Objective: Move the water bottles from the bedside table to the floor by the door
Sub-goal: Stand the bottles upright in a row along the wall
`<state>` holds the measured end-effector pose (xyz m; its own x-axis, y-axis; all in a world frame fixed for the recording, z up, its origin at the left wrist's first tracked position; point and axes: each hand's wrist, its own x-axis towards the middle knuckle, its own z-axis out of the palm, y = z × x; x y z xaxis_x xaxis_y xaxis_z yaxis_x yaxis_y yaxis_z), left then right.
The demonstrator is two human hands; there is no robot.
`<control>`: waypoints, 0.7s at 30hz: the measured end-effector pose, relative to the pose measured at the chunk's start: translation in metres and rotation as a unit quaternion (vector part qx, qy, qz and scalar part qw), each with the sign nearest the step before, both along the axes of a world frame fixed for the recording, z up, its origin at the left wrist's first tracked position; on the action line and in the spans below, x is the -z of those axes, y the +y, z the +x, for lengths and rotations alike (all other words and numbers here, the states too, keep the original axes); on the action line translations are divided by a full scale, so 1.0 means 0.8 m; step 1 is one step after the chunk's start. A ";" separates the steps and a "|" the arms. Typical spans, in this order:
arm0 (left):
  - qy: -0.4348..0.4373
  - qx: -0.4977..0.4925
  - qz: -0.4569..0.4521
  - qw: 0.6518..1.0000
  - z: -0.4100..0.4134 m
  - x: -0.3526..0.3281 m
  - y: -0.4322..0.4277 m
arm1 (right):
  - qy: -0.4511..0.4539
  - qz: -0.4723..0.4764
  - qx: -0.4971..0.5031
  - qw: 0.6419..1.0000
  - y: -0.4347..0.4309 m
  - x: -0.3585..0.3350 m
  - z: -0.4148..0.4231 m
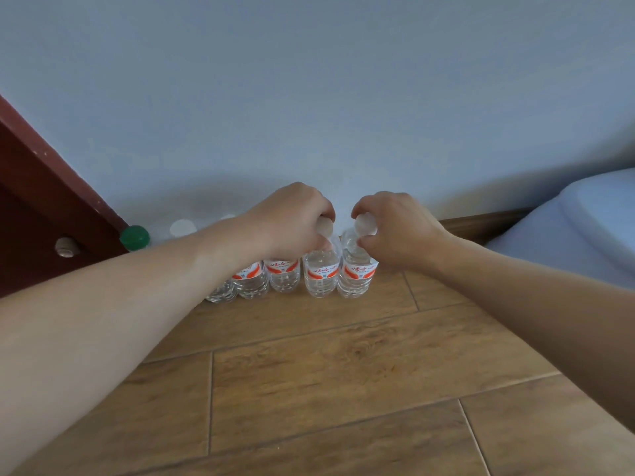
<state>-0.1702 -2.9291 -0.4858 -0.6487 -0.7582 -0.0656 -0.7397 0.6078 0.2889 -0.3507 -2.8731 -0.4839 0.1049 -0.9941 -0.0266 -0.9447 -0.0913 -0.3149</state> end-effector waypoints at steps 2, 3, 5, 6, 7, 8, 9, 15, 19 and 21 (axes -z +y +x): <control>0.006 -0.006 -0.002 1.000 -0.001 0.006 -0.009 | -0.003 -0.004 0.003 1.000 -0.005 0.004 0.000; 0.008 -0.010 -0.003 1.000 -0.002 0.007 -0.013 | -0.003 -0.003 0.003 1.000 -0.008 0.006 -0.001; 0.014 -0.018 -0.005 1.000 -0.003 0.010 -0.021 | -0.001 -0.002 0.004 1.000 -0.013 0.010 -0.001; 0.019 -0.021 -0.006 1.000 -0.003 0.011 -0.024 | 0.001 -0.001 0.004 1.000 -0.015 0.011 -0.001; 0.022 -0.024 -0.005 0.999 -0.002 0.012 -0.027 | 0.002 -0.001 0.004 1.000 -0.018 0.012 -0.001; 0.024 -0.027 -0.003 0.999 0.000 0.013 -0.030 | 0.002 -0.001 0.004 1.000 -0.020 0.013 0.000; 0.025 -0.029 -0.001 0.999 0.001 0.015 -0.031 | 0.002 -0.001 0.004 1.000 -0.023 0.013 0.001; 0.024 -0.036 0.002 0.999 0.005 0.022 -0.032 | -0.003 -0.002 0.004 1.000 -0.030 0.014 0.005; 0.037 -0.034 -0.002 0.999 0.004 0.023 -0.029 | -0.008 -0.007 0.016 1.000 -0.032 0.012 0.003; 0.039 -0.032 -0.007 0.999 0.003 0.024 -0.028 | -0.010 -0.010 0.020 1.000 -0.034 0.011 0.002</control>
